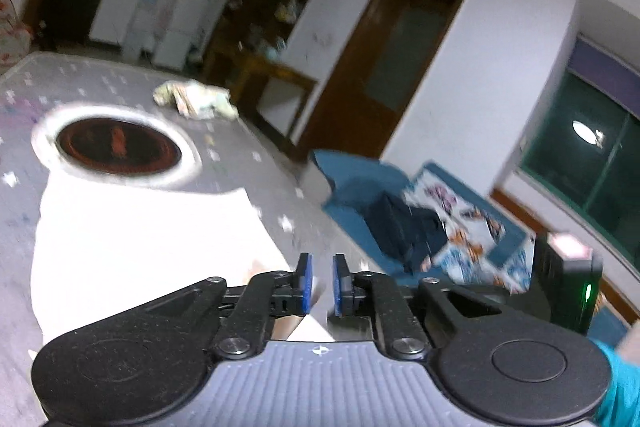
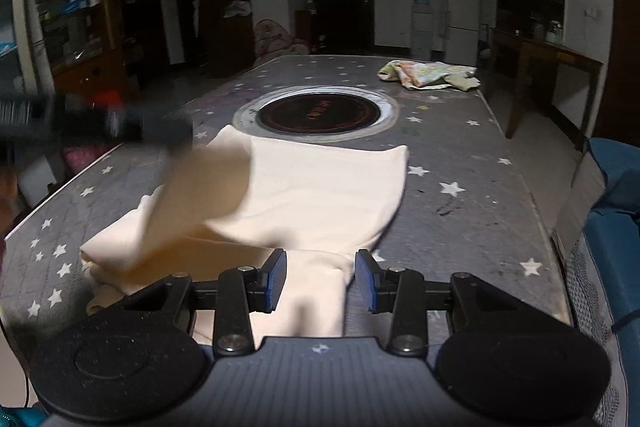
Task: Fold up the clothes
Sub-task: 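Grasp the other sleeve with the left gripper and fold it across the body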
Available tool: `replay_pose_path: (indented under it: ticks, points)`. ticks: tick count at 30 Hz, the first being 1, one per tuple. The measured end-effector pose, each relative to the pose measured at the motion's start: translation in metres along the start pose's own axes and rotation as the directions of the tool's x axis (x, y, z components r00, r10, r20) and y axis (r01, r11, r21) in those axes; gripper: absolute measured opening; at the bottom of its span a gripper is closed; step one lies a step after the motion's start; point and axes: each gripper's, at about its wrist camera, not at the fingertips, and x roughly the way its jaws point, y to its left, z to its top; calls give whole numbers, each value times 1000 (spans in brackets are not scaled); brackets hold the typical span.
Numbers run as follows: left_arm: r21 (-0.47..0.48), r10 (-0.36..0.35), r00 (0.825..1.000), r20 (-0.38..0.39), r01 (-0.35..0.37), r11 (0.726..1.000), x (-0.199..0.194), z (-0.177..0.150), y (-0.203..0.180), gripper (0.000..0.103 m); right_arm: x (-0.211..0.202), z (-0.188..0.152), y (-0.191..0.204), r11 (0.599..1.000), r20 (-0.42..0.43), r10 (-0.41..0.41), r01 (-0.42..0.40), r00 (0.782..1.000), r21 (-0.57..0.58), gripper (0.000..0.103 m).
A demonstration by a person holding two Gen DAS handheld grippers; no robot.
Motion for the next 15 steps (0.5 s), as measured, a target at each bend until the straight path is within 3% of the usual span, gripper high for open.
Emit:
replay_pose_path:
  ticks: [4,15]
  points:
    - [22,14,1000,-28,-13,1000,-12,-13,14,16,-1,1,-4,1000,4,-12,11,1000,13,37]
    - [20,220,969,-115,-220,975,-33,-42,80,16,22,2,22,997,-26,65,-65,998,-34,37]
